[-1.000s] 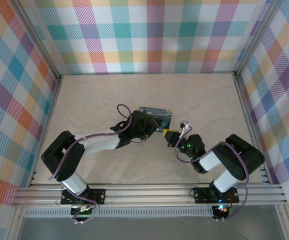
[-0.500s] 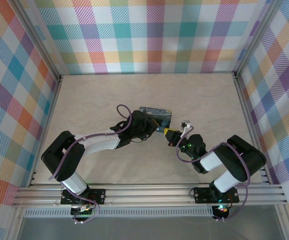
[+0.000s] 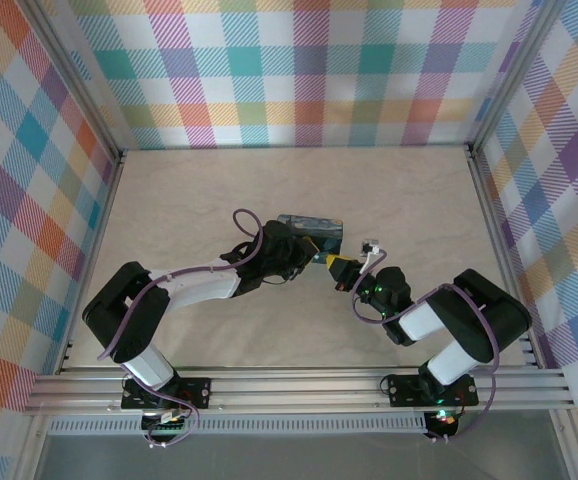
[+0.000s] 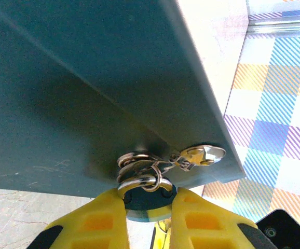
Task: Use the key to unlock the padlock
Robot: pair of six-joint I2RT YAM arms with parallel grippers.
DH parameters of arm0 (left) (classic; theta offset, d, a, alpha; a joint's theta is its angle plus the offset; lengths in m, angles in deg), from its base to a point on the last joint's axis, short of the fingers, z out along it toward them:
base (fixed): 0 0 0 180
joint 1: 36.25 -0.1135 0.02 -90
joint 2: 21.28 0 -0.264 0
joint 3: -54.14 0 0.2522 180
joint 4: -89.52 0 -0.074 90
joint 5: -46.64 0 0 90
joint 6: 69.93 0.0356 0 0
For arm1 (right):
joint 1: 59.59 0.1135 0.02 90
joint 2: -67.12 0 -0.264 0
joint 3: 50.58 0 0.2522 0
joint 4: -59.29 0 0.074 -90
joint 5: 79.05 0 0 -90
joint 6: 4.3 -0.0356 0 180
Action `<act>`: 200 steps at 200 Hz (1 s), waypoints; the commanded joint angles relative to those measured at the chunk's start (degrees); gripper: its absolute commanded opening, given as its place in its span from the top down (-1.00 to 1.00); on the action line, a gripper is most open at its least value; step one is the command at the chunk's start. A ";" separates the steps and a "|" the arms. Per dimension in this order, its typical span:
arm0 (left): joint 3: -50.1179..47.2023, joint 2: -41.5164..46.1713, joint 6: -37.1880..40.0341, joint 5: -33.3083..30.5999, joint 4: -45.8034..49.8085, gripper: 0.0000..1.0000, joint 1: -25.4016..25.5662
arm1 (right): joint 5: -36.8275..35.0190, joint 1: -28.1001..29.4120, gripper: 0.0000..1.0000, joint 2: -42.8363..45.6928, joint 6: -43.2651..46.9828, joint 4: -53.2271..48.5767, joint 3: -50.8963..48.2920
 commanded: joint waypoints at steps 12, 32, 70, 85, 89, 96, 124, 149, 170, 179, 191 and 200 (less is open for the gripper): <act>1.42 0.57 -0.71 0.59 -3.29 0.64 1.15 | 0.26 -0.26 1.00 -0.31 -0.99 3.05 1.05; 1.68 0.40 -0.68 0.76 -3.30 0.64 1.09 | 0.41 -0.19 1.00 -0.79 -1.11 3.06 1.45; 2.07 0.31 -0.82 0.81 -3.29 0.64 1.20 | 1.40 -0.11 1.00 -2.32 -1.34 3.06 2.81; 2.04 0.42 -0.89 0.81 -3.30 0.64 1.14 | 1.66 -0.04 1.00 -2.81 -1.32 3.06 2.99; 2.07 0.40 -0.89 0.78 -3.33 0.64 1.16 | 1.73 0.02 1.00 -2.89 -1.33 3.06 2.99; 2.04 0.53 -0.89 0.73 -3.38 0.64 1.15 | 1.83 0.13 1.00 -3.08 -1.36 3.06 2.99; 2.31 0.46 -0.94 0.68 -3.47 0.64 1.18 | 2.37 0.87 1.00 -4.41 -0.94 3.06 3.25; 2.31 0.57 -0.84 0.48 -3.47 0.64 1.13 | 2.71 1.09 1.00 -5.45 -0.85 3.06 3.34; 2.35 0.56 -0.87 0.50 -3.38 0.64 1.21 | 2.99 1.32 1.00 -5.92 -0.76 3.06 3.34; 2.33 0.47 -0.88 0.44 -3.37 0.64 1.21 | 3.08 1.29 1.00 -5.93 -0.59 3.05 3.34; 2.40 0.48 -0.78 0.57 -3.35 0.64 1.17 | 3.08 1.29 1.00 -6.01 -0.52 3.06 3.34; 2.44 0.46 -0.76 0.58 -3.38 0.64 1.17 | 3.16 1.29 1.00 -6.24 -0.45 3.06 3.34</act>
